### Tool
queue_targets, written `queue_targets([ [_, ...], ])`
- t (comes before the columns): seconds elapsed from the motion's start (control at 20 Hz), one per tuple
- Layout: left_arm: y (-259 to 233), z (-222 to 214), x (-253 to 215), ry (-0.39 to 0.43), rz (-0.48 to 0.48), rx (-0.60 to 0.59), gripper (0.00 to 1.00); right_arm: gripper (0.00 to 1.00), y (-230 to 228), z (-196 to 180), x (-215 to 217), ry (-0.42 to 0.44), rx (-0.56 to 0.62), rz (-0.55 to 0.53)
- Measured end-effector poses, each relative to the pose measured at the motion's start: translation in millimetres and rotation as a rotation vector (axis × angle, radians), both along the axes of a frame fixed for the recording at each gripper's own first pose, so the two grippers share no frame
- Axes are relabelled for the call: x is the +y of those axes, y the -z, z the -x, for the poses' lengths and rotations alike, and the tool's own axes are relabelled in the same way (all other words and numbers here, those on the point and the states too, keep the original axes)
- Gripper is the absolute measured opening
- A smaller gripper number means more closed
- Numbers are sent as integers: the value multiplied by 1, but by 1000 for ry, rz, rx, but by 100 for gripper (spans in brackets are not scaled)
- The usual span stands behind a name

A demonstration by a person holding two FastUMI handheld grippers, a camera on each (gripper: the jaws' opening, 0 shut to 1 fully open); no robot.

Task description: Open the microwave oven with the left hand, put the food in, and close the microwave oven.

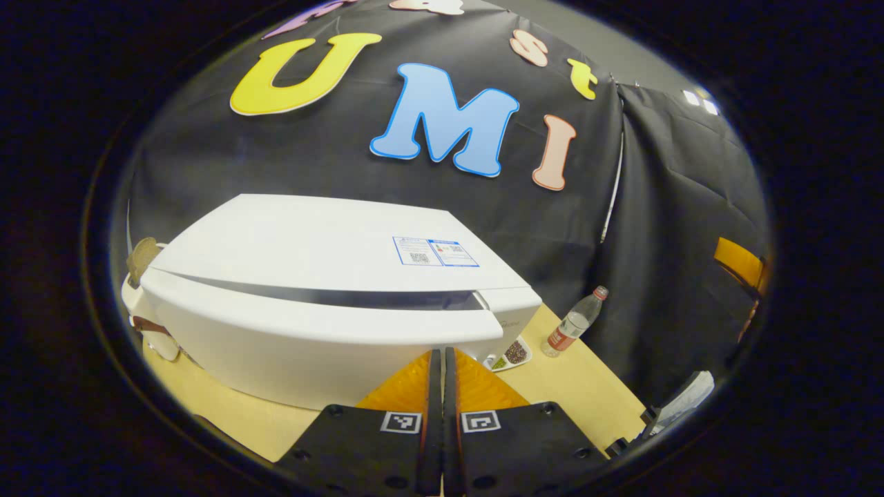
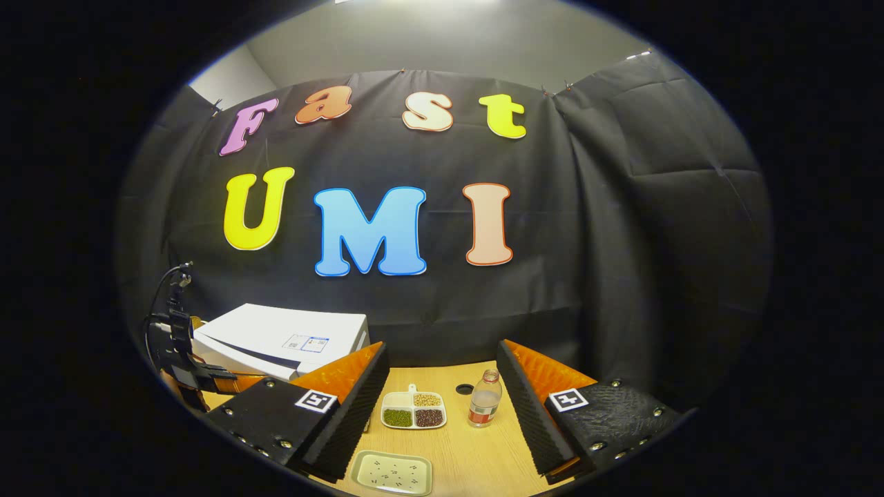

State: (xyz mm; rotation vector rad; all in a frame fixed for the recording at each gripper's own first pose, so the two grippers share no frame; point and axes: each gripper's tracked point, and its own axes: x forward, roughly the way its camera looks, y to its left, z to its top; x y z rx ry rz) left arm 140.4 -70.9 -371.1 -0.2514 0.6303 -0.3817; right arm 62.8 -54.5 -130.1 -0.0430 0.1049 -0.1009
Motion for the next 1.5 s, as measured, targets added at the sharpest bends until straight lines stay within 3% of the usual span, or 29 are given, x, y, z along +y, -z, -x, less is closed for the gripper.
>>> queue_targets([
  [0.2,5,-9,-1,-36,20,17,7,96,2,-2,2,-2,10,8],
  [0.35,7,-11,-1,-42,-36,0,7,96,5,-6,7,-9,21,11],
  [0.65,9,-15,0,-42,-29,-5,7,96,5,-8,19,-35,21,18],
  [0.7,9,-23,8,-73,-66,-21,7,96,6,-8,20,-37,21,20],
  [0.8,9,-23,1,-54,-37,-8,7,96,5,-6,18,-33,17,25],
  [1.05,5,-21,4,-29,-84,-29,7,96,5,-1,14,-14,15,19],
  [1.25,-53,-12,30,-69,-149,-168,7,96,-5,-6,28,-45,1,15],
  [1.45,-184,8,79,-152,-200,-408,9,96,-31,-17,52,-102,-22,-13],
  [1.5,-220,15,95,-193,-192,-462,30,96,-39,-19,62,-120,-26,-18],
])
